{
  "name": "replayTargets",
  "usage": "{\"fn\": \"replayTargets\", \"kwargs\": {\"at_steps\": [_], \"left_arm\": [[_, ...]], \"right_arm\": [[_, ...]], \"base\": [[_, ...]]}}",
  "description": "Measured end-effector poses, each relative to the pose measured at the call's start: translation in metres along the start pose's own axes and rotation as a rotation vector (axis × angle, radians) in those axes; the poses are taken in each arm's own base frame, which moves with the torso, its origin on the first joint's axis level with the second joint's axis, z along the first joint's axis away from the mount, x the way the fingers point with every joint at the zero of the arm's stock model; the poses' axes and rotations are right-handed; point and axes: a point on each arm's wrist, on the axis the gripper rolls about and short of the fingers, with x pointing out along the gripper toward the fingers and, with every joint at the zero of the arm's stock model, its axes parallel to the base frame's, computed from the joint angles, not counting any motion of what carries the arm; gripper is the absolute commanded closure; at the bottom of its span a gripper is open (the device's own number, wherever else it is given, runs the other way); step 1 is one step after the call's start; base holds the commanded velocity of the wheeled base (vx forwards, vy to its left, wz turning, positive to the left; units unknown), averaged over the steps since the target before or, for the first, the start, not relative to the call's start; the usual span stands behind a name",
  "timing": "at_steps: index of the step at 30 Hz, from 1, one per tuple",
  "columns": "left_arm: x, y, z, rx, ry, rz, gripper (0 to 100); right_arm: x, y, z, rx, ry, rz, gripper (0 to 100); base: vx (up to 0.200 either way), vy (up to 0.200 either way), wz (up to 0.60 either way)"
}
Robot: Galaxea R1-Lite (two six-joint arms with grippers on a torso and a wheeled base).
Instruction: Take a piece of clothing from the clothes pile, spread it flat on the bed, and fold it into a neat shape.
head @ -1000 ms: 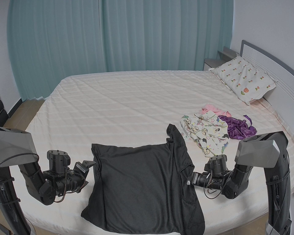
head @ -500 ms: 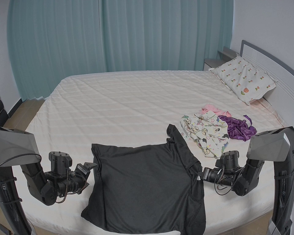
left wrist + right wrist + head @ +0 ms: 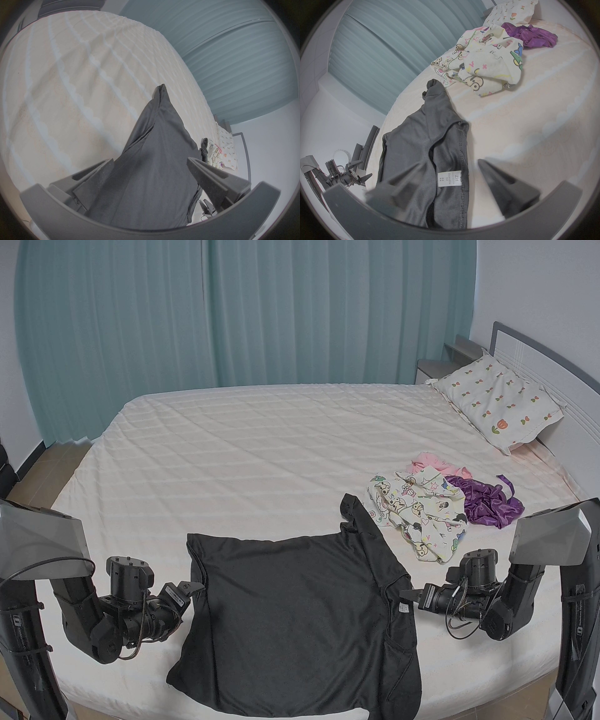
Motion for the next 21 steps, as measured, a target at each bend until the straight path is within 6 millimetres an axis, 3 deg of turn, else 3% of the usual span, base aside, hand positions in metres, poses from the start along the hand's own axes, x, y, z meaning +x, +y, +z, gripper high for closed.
{"fn": "replayTargets", "kwargs": {"at_steps": [10,11,21], "left_arm": [[0.002,0.005,-0.003,0.032,-0.033,-0.061,0],[0.003,0.006,-0.003,0.033,-0.034,-0.061,0],[0.004,0.012,-0.006,0.031,-0.019,-0.036,0]], "right_arm": [[0.007,-0.002,-0.003,0.003,-0.025,0.025,0],[0.008,-0.003,-0.004,0.003,-0.022,0.026,100],[0.009,-0.005,-0.010,0.004,-0.023,0.017,100]], "base": [[0.000,0.000,0.00],[0.000,0.000,0.00],[0.000,0.000,0.00]]}}
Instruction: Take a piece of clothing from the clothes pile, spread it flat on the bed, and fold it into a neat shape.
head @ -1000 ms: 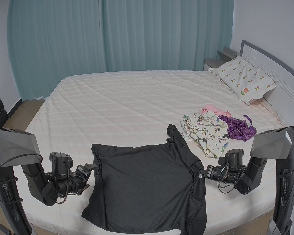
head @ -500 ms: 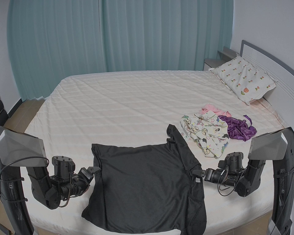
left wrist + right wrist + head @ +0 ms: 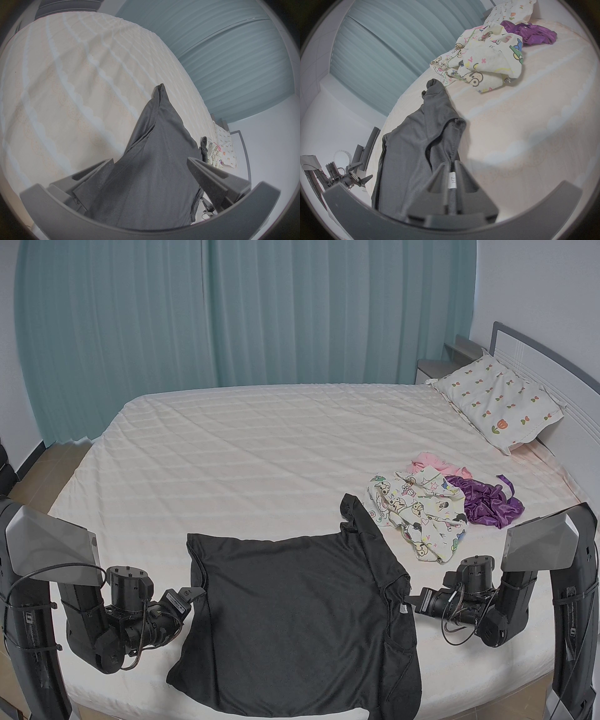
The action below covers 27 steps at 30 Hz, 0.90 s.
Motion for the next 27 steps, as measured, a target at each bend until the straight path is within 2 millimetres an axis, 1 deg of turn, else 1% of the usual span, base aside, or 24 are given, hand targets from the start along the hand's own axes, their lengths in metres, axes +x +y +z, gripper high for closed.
{"fn": "replayTargets", "kwargs": {"at_steps": [4,7,16,22,27], "left_arm": [[0.000,0.001,-0.001,-0.001,0.004,0.003,0],[-0.001,0.001,-0.001,-0.002,0.009,0.002,0],[-0.001,0.002,-0.001,-0.003,0.011,0.004,0],[-0.002,0.003,-0.001,-0.004,0.013,0.007,0],[-0.002,0.003,-0.001,-0.004,0.014,0.008,0]], "right_arm": [[-0.004,-0.007,0.000,0.008,0.004,-0.024,100],[-0.008,-0.014,0.004,0.020,-0.008,-0.043,100],[-0.025,-0.035,0.033,0.063,-0.093,-0.063,100],[-0.028,-0.050,0.050,0.080,-0.148,-0.061,100],[-0.026,-0.061,0.058,0.094,-0.173,-0.078,100]], "base": [[0.000,0.000,0.00],[0.000,0.000,0.00],[0.000,0.000,0.00],[0.000,0.000,0.00],[0.000,0.000,0.00]]}}
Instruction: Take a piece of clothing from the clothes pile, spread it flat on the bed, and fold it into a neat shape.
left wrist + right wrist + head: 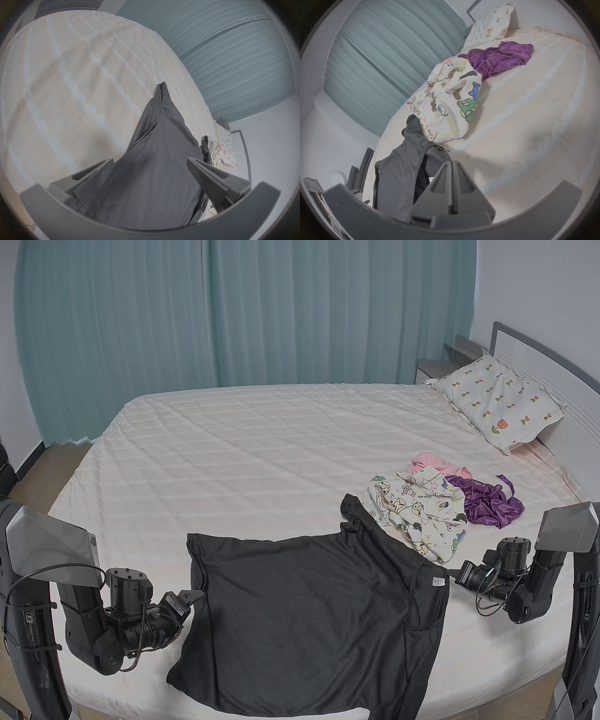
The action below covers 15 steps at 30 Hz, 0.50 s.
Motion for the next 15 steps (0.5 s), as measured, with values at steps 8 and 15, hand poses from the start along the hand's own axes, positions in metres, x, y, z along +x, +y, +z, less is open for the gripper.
{"fn": "replayTargets", "kwargs": {"at_steps": [8,15], "left_arm": [[0.000,0.000,0.000,0.000,0.000,0.000,0],[0.000,0.000,0.000,-0.001,0.000,0.000,0]], "right_arm": [[0.003,-0.013,0.004,0.032,0.026,-0.053,100],[0.000,-0.022,0.012,0.024,0.025,-0.092,100]], "base": [[0.000,0.000,0.00],[0.000,0.000,0.00]]}}
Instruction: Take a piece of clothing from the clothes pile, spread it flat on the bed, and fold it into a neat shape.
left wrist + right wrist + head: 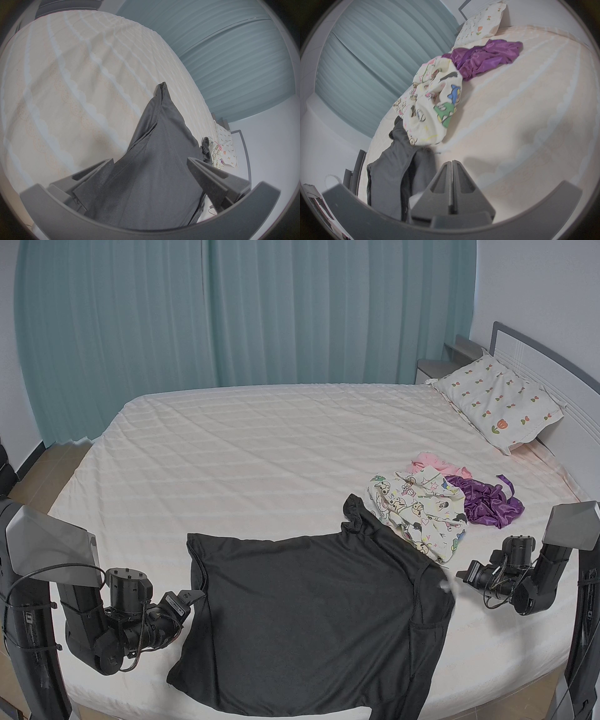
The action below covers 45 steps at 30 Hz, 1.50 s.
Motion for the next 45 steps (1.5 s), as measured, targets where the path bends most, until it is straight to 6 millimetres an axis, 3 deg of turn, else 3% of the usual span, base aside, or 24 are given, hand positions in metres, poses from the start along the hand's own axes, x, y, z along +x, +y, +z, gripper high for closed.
{"fn": "replayTargets", "kwargs": {"at_steps": [4,5,11,19,32,40,41,45], "left_arm": [[0.000,0.000,0.000,0.000,0.000,0.001,0],[0.000,0.000,0.000,0.000,-0.001,0.000,0],[0.000,0.000,0.000,-0.002,-0.002,0.000,0],[-0.006,0.006,-0.004,0.012,0.011,0.031,0],[-0.038,0.032,-0.031,0.321,0.134,0.173,0],[-0.039,0.038,-0.047,0.407,0.154,0.257,0],[-0.039,0.039,-0.049,0.415,0.155,0.270,100],[-0.036,0.043,-0.055,0.442,0.152,0.317,100]], "right_arm": [[0.000,-0.003,0.001,0.002,0.008,-0.019,100],[-0.001,-0.004,0.000,0.007,0.021,-0.028,0],[-0.002,-0.007,0.002,0.020,0.046,-0.059,0],[-0.007,0.007,-0.001,-0.002,0.057,-0.035,0],[-0.009,0.021,-0.016,-0.027,0.105,-0.016,0],[-0.010,0.022,-0.019,-0.029,0.115,-0.015,0],[-0.010,0.022,-0.019,-0.029,0.116,-0.016,0],[-0.010,0.022,-0.019,-0.030,0.117,-0.016,0]], "base": [[0.000,0.000,0.00],[0.000,0.000,0.00],[0.000,0.000,0.00],[0.000,0.000,0.00],[0.000,0.000,0.00],[0.000,0.000,0.00],[0.000,0.000,0.00],[0.000,0.000,0.00]]}}
